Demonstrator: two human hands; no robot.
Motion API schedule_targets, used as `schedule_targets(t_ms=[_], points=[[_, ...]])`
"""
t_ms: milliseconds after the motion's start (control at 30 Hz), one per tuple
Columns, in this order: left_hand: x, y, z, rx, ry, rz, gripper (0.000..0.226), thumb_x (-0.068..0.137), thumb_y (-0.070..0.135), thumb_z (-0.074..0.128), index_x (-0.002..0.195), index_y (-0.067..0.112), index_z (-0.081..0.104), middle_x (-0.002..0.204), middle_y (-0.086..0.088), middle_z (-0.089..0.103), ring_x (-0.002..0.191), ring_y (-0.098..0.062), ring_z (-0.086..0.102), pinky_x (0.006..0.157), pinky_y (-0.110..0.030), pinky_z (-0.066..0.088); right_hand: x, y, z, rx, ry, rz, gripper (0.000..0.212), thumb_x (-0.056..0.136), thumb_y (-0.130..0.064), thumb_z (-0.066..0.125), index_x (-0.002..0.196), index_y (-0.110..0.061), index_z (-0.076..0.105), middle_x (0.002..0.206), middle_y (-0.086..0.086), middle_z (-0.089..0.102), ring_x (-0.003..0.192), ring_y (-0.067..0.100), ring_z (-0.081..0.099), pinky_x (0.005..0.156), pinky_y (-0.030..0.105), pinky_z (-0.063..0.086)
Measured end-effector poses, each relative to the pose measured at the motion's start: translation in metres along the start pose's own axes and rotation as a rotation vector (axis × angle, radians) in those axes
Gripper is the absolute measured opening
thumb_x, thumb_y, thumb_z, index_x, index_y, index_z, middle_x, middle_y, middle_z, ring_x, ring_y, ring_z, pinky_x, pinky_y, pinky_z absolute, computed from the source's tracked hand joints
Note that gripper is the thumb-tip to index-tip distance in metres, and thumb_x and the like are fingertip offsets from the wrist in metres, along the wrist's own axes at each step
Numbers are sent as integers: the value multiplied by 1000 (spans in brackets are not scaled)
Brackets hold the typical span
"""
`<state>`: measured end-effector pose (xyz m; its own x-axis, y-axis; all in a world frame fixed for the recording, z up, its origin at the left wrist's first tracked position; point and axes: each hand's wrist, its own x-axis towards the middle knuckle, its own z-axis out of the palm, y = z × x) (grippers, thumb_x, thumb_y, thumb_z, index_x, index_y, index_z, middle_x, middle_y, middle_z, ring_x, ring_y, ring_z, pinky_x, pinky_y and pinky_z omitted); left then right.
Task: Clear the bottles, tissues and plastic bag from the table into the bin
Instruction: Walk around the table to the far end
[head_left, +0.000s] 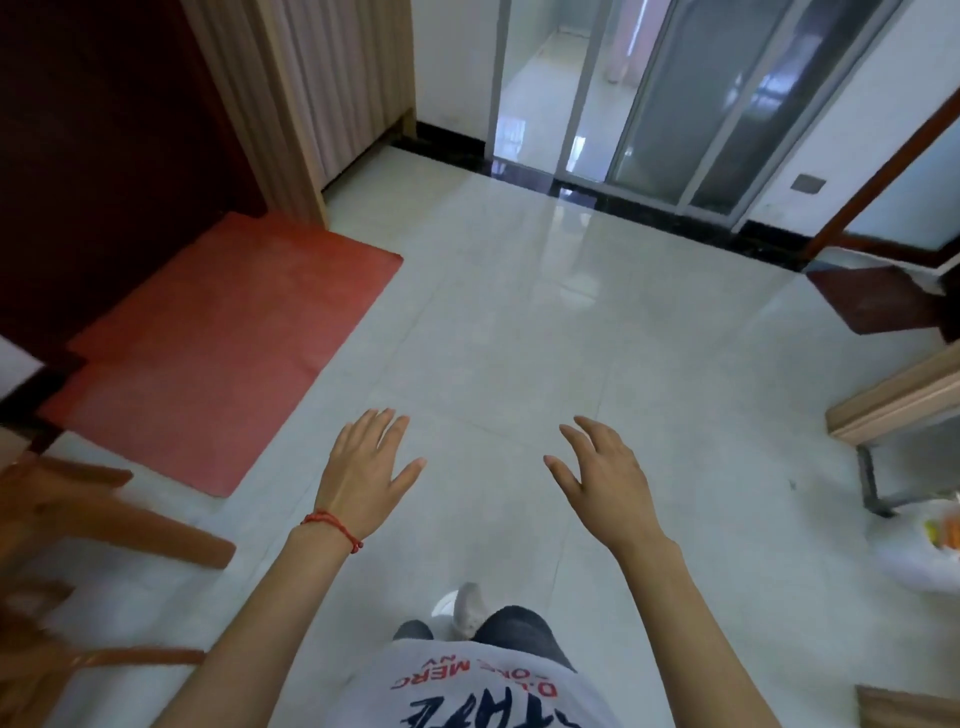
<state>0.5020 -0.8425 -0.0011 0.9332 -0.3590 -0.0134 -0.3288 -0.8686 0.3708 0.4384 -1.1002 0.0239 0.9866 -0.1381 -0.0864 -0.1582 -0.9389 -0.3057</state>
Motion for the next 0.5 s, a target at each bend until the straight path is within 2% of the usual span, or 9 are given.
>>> schedule_targets(t_ms=[167, 333, 433, 500], points=[[19, -17, -9, 9, 39, -159, 75, 82, 57, 21, 135, 6, 39, 144, -15, 39, 135, -29, 29, 112, -42, 20, 68, -18, -2, -32, -71, -182, 48, 94, -41, 42, 133, -12, 43, 145, 8, 38, 135, 23, 32, 107, 37, 29], [16, -49, -17, 0, 79, -358, 58, 91, 42, 45, 138, 10, 34, 147, -12, 34, 138, -26, 24, 114, -39, 13, 121, -58, 9, -32, -138, -362, 48, 94, -41, 43, 132, -12, 45, 145, 9, 39, 134, 24, 33, 107, 38, 31], [12, -68, -28, -1, 112, -457, 59, 91, 45, 43, 136, 7, 37, 144, -15, 38, 137, -29, 27, 113, -41, 17, 148, -90, 20, -42, -177, -468, 48, 94, -41, 43, 132, -12, 44, 145, 9, 39, 135, 24, 33, 107, 38, 30], [11, -82, -36, 7, 142, -504, 67, 87, 52, 31, 133, 5, 41, 141, -17, 42, 134, -32, 32, 111, -43, 22, 164, -113, 28, -50, -197, -532, 49, 94, -41, 43, 133, -12, 44, 145, 9, 39, 135, 25, 33, 108, 39, 30]])
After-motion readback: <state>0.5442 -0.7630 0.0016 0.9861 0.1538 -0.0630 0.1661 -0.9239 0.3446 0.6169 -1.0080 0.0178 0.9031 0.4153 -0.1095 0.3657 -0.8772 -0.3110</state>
